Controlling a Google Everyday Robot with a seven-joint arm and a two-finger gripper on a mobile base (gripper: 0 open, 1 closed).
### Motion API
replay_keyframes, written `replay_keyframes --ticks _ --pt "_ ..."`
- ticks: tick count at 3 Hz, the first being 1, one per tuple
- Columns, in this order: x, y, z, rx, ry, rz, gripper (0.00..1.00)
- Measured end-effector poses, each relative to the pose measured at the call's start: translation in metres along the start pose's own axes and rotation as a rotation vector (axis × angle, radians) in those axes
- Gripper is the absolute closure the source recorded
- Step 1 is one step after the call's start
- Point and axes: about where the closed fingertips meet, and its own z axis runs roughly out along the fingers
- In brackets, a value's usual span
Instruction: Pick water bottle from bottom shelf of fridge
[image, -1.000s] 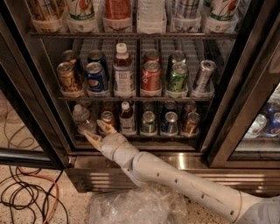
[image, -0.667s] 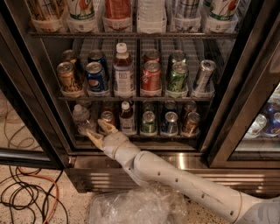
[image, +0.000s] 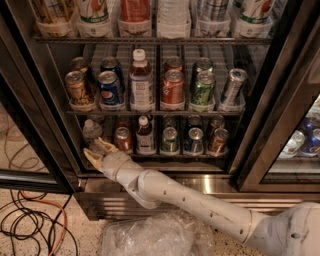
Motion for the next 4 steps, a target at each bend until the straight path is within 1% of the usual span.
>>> replay_keyframes --ticks 1,2,3,4 --pt "0.009 0.008 0.034 -0.048 0.004 -0.009 0.38" --pt "0.025 -0.002 0.043 -0.037 0.048 -0.032 0.30" --pt "0.029 -0.010 0.030 0.012 0.073 -0.018 0.30" --pt "0.031 -0.003 0.016 0.040 0.095 0.025 0.30"
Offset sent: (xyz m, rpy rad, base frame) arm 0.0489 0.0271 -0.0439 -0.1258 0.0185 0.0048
